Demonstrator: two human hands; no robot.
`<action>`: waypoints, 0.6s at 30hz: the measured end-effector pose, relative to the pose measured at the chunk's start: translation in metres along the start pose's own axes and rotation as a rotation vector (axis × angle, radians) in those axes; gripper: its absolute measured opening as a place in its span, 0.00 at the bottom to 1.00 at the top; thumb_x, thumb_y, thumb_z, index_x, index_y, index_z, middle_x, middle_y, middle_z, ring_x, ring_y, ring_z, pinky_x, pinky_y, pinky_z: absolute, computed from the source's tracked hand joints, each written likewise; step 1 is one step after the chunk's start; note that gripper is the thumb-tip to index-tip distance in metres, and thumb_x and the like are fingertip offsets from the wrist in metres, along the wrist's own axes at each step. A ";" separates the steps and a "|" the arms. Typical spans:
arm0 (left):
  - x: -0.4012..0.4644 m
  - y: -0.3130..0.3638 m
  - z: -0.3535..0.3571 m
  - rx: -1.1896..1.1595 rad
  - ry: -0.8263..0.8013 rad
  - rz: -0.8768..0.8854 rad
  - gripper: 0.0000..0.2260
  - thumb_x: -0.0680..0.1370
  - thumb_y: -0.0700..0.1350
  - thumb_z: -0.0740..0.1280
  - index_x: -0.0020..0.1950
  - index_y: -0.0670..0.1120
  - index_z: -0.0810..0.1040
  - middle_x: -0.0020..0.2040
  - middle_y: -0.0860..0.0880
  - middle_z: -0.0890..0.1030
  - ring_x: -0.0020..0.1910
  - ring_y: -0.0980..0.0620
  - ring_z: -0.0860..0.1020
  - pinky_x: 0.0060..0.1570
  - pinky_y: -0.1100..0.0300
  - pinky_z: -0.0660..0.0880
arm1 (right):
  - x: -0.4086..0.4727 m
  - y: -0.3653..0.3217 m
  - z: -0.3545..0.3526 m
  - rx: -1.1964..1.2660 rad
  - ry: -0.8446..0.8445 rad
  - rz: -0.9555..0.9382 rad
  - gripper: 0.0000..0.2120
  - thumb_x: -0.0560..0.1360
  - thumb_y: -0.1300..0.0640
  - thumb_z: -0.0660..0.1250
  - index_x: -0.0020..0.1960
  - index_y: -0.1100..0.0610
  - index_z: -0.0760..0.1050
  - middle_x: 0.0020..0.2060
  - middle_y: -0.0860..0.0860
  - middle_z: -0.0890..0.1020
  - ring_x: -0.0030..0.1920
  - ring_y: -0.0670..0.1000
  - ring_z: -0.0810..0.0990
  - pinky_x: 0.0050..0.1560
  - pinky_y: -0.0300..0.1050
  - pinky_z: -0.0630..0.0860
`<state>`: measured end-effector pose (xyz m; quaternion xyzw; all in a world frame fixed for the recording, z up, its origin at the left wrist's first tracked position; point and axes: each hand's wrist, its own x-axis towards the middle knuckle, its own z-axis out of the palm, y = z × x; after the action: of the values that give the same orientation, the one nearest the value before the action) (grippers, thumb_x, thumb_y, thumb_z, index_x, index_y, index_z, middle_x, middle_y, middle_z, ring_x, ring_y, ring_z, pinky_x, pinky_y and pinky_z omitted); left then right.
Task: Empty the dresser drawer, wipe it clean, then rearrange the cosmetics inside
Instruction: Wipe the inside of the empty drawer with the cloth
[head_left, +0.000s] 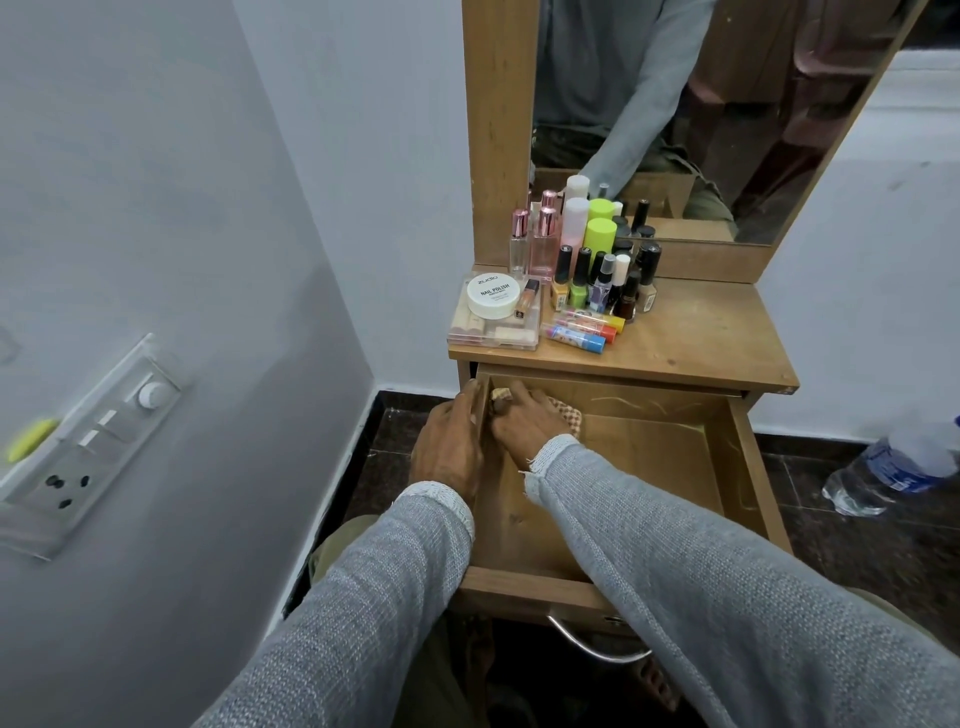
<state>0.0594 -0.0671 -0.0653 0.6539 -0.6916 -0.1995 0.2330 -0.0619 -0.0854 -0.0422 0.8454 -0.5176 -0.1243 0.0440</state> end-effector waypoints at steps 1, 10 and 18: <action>0.001 -0.001 0.000 0.003 0.003 0.003 0.17 0.79 0.52 0.55 0.69 0.58 0.64 0.59 0.46 0.80 0.53 0.43 0.80 0.52 0.45 0.79 | -0.001 0.001 -0.001 -0.012 0.028 0.003 0.13 0.79 0.56 0.61 0.60 0.56 0.77 0.61 0.52 0.77 0.67 0.57 0.63 0.64 0.54 0.65; 0.005 -0.004 0.004 0.007 -0.006 -0.016 0.19 0.78 0.56 0.58 0.68 0.59 0.63 0.60 0.47 0.79 0.55 0.43 0.80 0.54 0.43 0.78 | -0.004 0.001 -0.003 0.026 0.042 0.031 0.13 0.78 0.59 0.62 0.62 0.57 0.75 0.63 0.52 0.74 0.67 0.58 0.62 0.66 0.53 0.65; 0.008 -0.006 0.006 0.016 0.003 0.002 0.17 0.79 0.57 0.56 0.68 0.58 0.64 0.59 0.48 0.80 0.54 0.44 0.81 0.54 0.45 0.78 | -0.010 0.012 -0.008 0.028 0.148 0.019 0.15 0.79 0.62 0.59 0.64 0.59 0.71 0.66 0.51 0.71 0.64 0.57 0.63 0.60 0.50 0.67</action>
<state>0.0604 -0.0752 -0.0731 0.6553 -0.6936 -0.1926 0.2290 -0.0741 -0.0823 -0.0301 0.8478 -0.5226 -0.0539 0.0713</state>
